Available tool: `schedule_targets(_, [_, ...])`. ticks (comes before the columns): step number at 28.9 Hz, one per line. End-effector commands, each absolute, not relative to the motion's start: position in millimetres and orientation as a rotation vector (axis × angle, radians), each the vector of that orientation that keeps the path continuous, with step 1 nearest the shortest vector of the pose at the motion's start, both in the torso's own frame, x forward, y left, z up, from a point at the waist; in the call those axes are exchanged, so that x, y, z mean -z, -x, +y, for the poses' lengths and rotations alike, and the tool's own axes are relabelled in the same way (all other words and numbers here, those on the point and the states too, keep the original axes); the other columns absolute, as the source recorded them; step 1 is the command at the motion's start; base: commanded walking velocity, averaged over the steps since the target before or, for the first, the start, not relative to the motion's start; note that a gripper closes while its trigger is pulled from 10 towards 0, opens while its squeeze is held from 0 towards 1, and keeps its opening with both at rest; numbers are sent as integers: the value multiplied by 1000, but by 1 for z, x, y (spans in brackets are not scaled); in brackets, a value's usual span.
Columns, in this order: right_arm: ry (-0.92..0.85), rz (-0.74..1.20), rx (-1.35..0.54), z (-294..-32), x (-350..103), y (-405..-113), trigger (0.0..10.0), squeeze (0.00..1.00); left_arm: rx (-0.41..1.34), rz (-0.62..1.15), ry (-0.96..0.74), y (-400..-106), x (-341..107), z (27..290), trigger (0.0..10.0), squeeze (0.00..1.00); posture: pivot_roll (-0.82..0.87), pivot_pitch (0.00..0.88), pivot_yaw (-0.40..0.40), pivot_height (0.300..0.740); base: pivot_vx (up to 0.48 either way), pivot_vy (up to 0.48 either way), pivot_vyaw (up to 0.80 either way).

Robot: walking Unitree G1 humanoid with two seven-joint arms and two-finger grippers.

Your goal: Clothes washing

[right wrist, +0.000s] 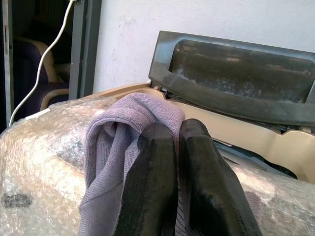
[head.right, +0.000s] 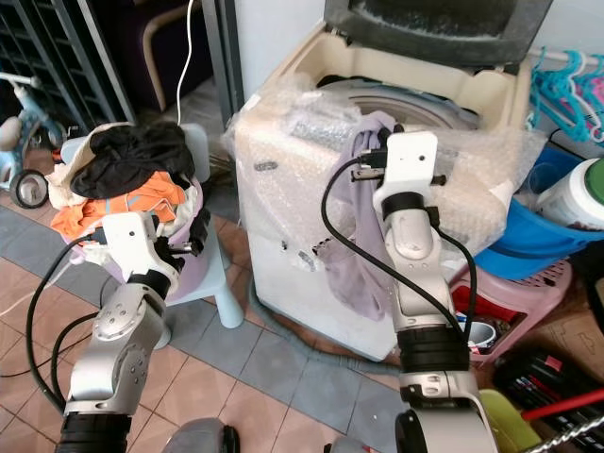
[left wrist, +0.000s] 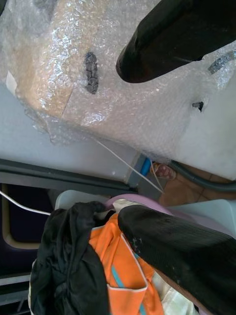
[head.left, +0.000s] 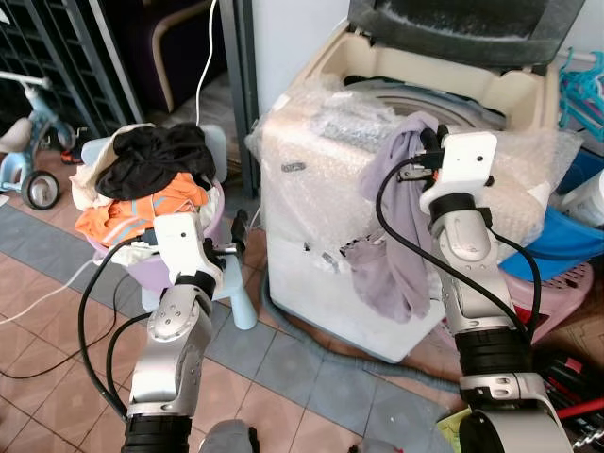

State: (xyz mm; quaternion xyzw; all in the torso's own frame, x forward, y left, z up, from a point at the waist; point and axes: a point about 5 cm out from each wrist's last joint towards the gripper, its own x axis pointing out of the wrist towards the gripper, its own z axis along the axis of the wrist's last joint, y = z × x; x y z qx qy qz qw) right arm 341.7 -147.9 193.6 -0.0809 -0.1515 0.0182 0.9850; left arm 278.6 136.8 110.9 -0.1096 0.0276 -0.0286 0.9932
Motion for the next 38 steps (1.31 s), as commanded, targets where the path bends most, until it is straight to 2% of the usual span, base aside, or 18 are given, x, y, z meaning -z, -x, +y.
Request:
schedule_targets(1, [170, -327, 5, -160, -199, -341, 10000, 0, 81, 67, 226, -279, -111, 128, 10000, 0, 24, 66, -7, 740, 240, 416, 0])
schedule_targets(6, [173, -324, 10, -160, -199, -341, 10000, 0, 89, 73, 216, -278, -110, 128, 10000, 0, 22, 65, -5, 740, 48, 419, -513])
schedule_targets(9, [174, -325, 15, -159, -199, -341, 10000, 0, 68, 47, 171, -279, -111, 128, 10000, 0, 22, 64, -2, 740, 0, 0, -800])
schedule_targets(12, [173, -325, 17, -159, -197, -340, 10000, 0, 21, 25, 193, -278, -111, 130, 10000, 0, 12, 60, 10, 740, 0, 0, -800])
schedule_targets(15, [168, -331, 25, -158, -198, -338, 10000, 0, 53, 59, 215, -275, -107, 130, 10000, 0, -5, 50, 16, 740, 0, 0, -644])
schedule_targets(19, [166, -340, 29, -157, -199, -335, 10000, 0, 121, 34, 218, -277, -111, 124, 10000, 0, 11, 26, 10, 740, 0, 0, 0])
schedule_targets(22, [160, -339, 21, -155, -198, -337, 10000, 0, 100, -1, 226, -281, -118, 129, 10000, 0, 28, 27, 9, 740, 0, 0, 0])
schedule_targets(31, [210, -396, -19, -150, -215, -349, 10000, 0, 99, -2, 202, -279, -117, 142, 10000, 0, 43, 43, 3, 740, 380, 0, 0])
schedule_targets(38, [225, -422, -34, -151, -221, -349, 10000, 0, 124, 0, 220, -278, -116, 130, 10000, 0, 27, 39, 5, 740, 469, 0, 0])
